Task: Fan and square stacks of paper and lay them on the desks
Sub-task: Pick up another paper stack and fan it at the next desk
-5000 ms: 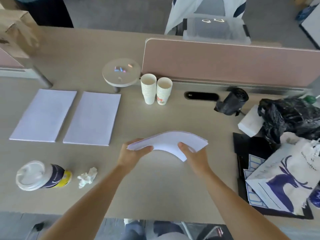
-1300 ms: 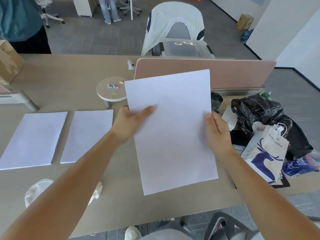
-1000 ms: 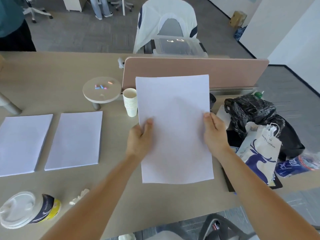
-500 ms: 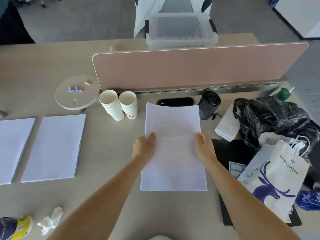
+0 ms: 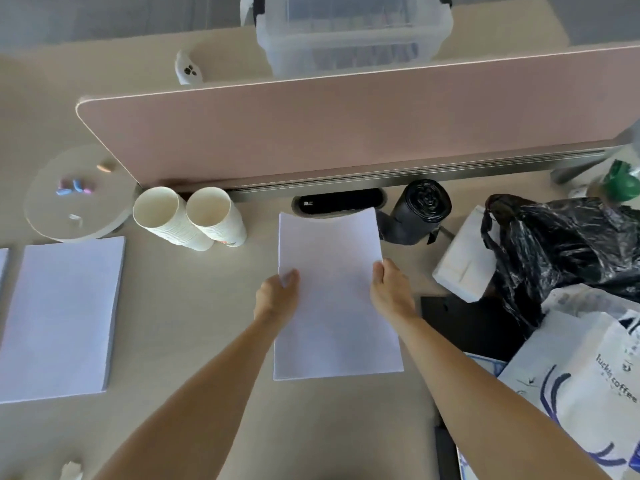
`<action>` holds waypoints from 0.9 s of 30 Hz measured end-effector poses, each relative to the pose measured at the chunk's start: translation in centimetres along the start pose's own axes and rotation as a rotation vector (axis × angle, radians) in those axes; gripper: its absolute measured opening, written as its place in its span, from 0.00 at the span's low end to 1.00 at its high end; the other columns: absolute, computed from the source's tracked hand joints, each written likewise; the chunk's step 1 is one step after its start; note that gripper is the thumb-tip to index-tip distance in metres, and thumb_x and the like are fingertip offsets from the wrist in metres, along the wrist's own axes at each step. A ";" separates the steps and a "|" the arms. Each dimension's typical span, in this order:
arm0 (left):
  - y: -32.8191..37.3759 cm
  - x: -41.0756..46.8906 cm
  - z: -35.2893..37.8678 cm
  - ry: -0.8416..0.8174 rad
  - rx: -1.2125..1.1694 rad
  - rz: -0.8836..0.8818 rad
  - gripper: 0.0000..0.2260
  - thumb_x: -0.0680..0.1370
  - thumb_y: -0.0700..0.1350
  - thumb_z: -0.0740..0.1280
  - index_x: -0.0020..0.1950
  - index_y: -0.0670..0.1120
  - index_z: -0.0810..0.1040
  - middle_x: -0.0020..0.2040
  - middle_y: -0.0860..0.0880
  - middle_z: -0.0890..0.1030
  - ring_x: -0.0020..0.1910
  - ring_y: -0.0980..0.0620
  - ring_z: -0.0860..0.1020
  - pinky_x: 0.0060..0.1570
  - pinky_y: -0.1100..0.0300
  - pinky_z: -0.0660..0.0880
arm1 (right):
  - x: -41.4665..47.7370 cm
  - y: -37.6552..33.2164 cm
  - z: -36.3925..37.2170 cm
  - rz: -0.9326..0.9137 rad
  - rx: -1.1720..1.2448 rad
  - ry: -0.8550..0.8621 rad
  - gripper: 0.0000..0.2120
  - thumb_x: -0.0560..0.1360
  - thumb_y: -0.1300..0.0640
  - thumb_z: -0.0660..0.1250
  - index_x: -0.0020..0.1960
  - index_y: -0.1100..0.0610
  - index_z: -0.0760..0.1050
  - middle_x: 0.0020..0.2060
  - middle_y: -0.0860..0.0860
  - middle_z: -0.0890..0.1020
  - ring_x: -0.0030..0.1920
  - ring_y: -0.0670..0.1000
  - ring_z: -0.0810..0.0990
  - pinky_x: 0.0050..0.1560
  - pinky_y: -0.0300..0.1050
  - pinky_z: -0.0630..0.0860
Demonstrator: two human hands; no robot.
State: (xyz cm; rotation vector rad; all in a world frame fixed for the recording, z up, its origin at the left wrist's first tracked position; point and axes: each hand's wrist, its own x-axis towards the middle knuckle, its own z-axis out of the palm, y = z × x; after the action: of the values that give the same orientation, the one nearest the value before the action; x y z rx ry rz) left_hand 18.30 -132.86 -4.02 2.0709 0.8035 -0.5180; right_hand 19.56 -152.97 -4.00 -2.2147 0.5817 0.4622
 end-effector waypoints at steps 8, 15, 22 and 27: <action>-1.1 0.8 1.4 0.056 -0.038 -0.074 0.22 0.80 0.62 0.56 0.64 0.47 0.71 0.51 0.46 0.78 0.52 0.40 0.78 0.46 0.51 0.74 | 0.9 0.3 0.5 0.009 -0.010 -0.039 0.14 0.83 0.49 0.52 0.54 0.59 0.69 0.48 0.59 0.80 0.48 0.63 0.80 0.45 0.55 0.76; -0.7 -0.9 1.3 0.086 -0.130 -0.061 0.20 0.80 0.59 0.56 0.69 0.51 0.66 0.41 0.48 0.79 0.41 0.47 0.77 0.40 0.53 0.71 | 0.0 0.2 0.6 0.130 0.018 -0.033 0.23 0.81 0.44 0.58 0.67 0.60 0.63 0.61 0.60 0.77 0.54 0.62 0.80 0.51 0.58 0.80; -0.7 -1.1 1.7 0.052 -0.100 -0.021 0.27 0.76 0.61 0.56 0.72 0.51 0.69 0.64 0.46 0.76 0.58 0.42 0.77 0.55 0.46 0.77 | -0.3 0.1 0.2 0.189 -0.172 -0.044 0.31 0.80 0.39 0.57 0.75 0.58 0.62 0.71 0.60 0.62 0.70 0.63 0.61 0.63 0.57 0.69; 0.4 -0.8 1.9 0.125 -0.031 -0.153 0.21 0.77 0.57 0.58 0.65 0.49 0.76 0.64 0.41 0.72 0.65 0.38 0.67 0.63 0.48 0.67 | -0.4 0.6 0.2 0.220 -0.086 -0.076 0.30 0.79 0.43 0.61 0.74 0.58 0.62 0.72 0.60 0.59 0.71 0.63 0.59 0.66 0.57 0.67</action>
State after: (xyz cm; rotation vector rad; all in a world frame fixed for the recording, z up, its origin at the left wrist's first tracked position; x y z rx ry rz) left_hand 17.87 -134.87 -4.41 2.0386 1.0428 -0.4590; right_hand 18.91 -153.02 -4.31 -2.2125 0.7821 0.6938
